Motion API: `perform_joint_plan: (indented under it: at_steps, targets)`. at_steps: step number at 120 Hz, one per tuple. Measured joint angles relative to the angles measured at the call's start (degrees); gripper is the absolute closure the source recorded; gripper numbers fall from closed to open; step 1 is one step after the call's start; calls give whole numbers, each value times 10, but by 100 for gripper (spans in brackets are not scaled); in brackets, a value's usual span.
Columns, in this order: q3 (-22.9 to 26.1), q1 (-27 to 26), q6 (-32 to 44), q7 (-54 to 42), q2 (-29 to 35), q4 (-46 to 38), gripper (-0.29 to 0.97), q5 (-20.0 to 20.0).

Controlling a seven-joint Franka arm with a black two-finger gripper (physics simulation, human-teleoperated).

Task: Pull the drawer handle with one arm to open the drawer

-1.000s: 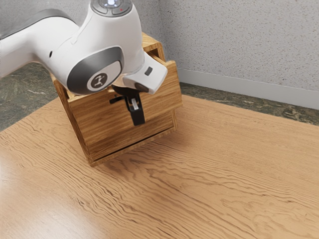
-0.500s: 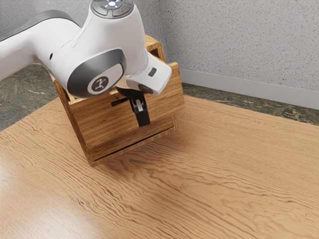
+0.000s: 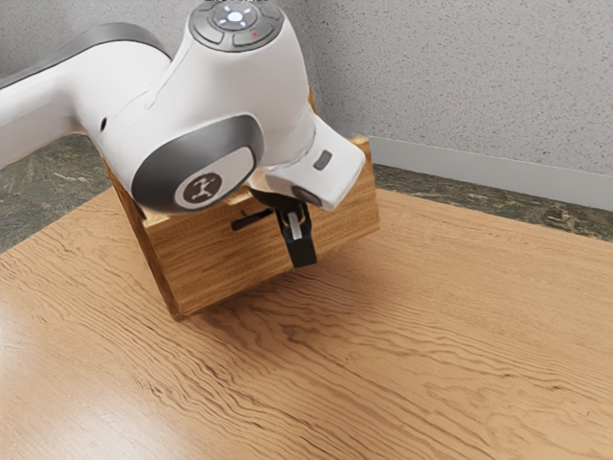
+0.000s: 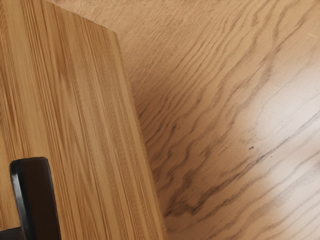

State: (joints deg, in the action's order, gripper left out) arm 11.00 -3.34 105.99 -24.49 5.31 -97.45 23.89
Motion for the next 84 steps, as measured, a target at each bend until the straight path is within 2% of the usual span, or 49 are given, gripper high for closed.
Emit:
perform_joint_plan:
  at_steps: [8, 24, 55, 84]
  targets:
    - [2, -4, 0, 1, 2, -4, 0, -2]
    - [10, -1, 0, 4, 5, -8, -2, -3]
    - [21, -6, 1, 10, 26, -25, 6, -3]
    - [31, -7, 1, 13, 38, -38, 2, -6]
